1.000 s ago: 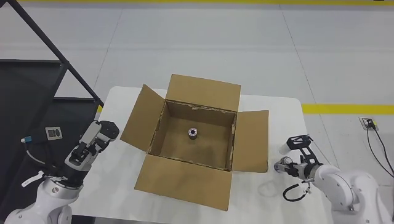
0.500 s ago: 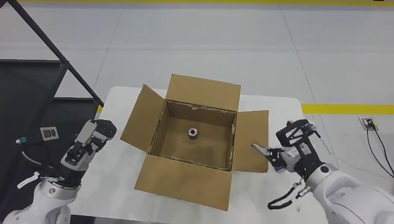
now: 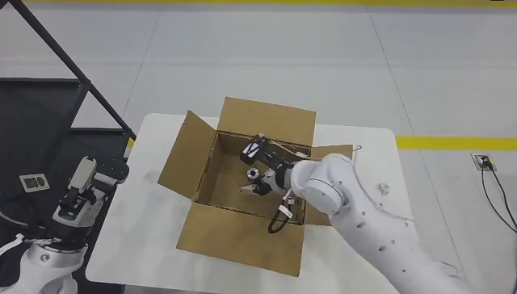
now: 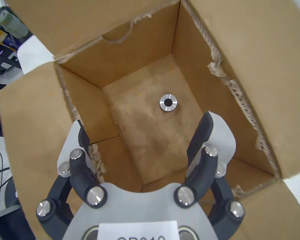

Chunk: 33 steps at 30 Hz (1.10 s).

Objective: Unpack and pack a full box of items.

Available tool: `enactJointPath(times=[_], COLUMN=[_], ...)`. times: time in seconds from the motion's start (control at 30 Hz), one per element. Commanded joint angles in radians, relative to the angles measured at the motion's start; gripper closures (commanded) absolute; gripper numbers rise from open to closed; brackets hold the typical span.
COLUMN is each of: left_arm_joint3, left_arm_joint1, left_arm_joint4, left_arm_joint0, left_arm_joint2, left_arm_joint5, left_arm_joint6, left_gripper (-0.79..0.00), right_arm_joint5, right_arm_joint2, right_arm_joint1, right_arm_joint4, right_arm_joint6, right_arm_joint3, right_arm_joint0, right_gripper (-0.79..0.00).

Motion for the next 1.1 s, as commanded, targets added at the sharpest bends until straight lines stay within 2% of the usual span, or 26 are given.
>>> enactJointPath(times=[0.0,0.07,0.23,0.5,0.7,0.73,0.8,0.87,0.9,1.0,1.07], left_arm_joint3=[0.000,0.000,0.000,-0.003,0.012,0.015,0.019,0.021,0.022,0.022,0.020], left_arm_joint1=[0.000,0.000,0.000,0.000,0.003,0.003,0.004,0.005,0.005,0.006,0.006], left_arm_joint4=[0.000,0.000,0.000,0.007,0.014,0.014,0.010,0.008,0.008,0.006,0.006], left_arm_joint0=[0.000,0.000,0.000,0.001,0.002,0.003,0.005,0.007,0.009,0.011,0.014], left_arm_joint2=[0.000,0.000,0.000,0.008,0.016,0.016,0.015,0.014,0.013,0.012,0.012], left_arm_joint5=[0.000,0.000,0.000,0.005,0.001,-0.001,-0.003,-0.005,-0.005,-0.006,-0.008], left_arm_joint6=[0.000,0.000,0.000,0.004,-0.027,-0.029,-0.035,-0.037,-0.039,-0.039,-0.038], left_gripper=[-0.785,-0.785,-0.785,-0.785,-0.785,-0.785,-0.785,-0.785,-0.785,-0.785,-0.785], right_arm_joint5=[0.026,0.011,0.031,0.059,0.062,0.055,0.042,0.033,0.028,0.019,0.016], right_arm_joint2=[-0.081,-0.131,-0.231,-0.292,-0.307,-0.308,-0.308,-0.308,-0.307,-0.307,-0.307], right_arm_joint1=[-0.042,-0.080,-0.166,-0.272,-0.328,-0.336,-0.350,-0.363,-0.369,-0.386,-0.395], right_arm_joint4=[0.017,0.065,0.066,0.076,0.073,0.076,0.081,0.082,0.084,0.081,0.079], right_arm_joint6=[-0.026,-0.066,-0.164,-0.322,-0.366,-0.370,-0.374,-0.383,-0.387,-0.394,-0.397], right_arm_joint3=[0.179,0.292,0.513,0.723,0.843,0.860,0.890,0.918,0.930,0.963,0.983], right_arm_joint0=[0.078,0.113,0.174,0.210,0.233,0.235,0.240,0.246,0.248,0.254,0.259], right_gripper=[-0.785,-0.785,-0.785,-0.785,-0.785,-0.693,-0.603,-0.468,-0.376,-0.292,-0.206])
